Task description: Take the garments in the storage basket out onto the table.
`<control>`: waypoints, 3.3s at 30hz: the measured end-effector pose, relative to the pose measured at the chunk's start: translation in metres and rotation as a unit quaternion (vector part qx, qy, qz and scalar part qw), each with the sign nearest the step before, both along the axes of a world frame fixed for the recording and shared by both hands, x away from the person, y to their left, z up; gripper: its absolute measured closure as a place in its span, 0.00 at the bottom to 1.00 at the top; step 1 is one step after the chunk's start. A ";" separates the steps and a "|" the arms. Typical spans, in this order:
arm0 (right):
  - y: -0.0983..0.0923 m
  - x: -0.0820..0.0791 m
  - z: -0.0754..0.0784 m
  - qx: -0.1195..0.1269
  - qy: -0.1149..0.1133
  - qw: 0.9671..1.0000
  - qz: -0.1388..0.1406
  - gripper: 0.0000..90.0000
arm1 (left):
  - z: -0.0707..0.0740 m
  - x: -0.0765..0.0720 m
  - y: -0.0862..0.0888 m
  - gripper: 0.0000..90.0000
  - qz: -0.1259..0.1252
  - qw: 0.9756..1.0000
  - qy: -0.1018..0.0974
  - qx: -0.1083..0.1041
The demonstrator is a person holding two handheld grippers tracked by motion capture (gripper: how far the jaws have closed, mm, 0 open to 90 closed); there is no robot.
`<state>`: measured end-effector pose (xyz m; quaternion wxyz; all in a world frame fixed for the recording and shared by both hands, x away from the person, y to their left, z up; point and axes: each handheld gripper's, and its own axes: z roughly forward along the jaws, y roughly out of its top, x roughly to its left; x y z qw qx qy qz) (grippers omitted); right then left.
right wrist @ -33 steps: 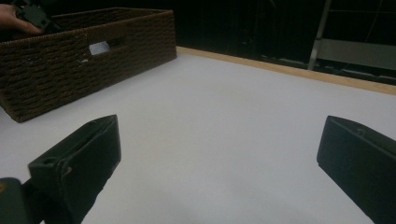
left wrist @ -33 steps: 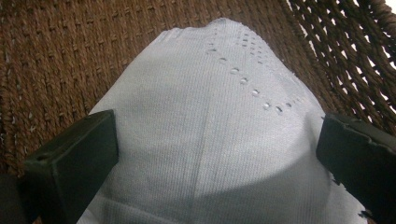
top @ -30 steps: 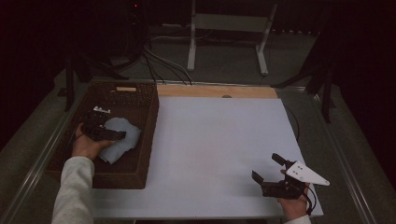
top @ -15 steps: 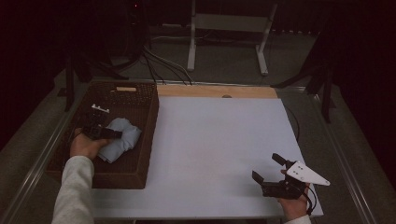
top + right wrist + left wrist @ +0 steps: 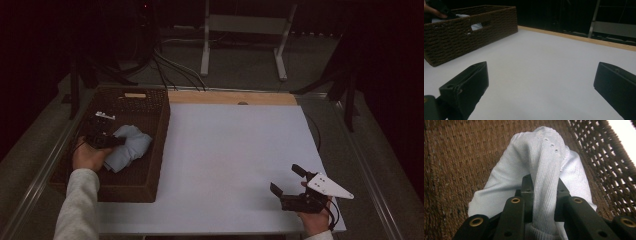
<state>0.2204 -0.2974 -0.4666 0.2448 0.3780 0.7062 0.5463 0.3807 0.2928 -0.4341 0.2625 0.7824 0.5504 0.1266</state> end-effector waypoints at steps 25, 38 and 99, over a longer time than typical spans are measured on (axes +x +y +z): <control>0.000 0.000 0.000 0.002 -0.001 1.000 0.000 0.00 | 0.021 -0.016 0.006 0.86 -0.007 0.997 -0.062 -0.042; -0.001 0.000 0.000 0.002 0.000 1.000 0.000 0.00 | 0.029 -0.020 0.008 0.86 0.000 0.995 -0.083 -0.053; -0.002 0.000 0.000 0.007 0.001 1.000 0.000 0.00 | 0.062 -0.037 0.002 0.86 -0.009 0.978 -0.174 -0.114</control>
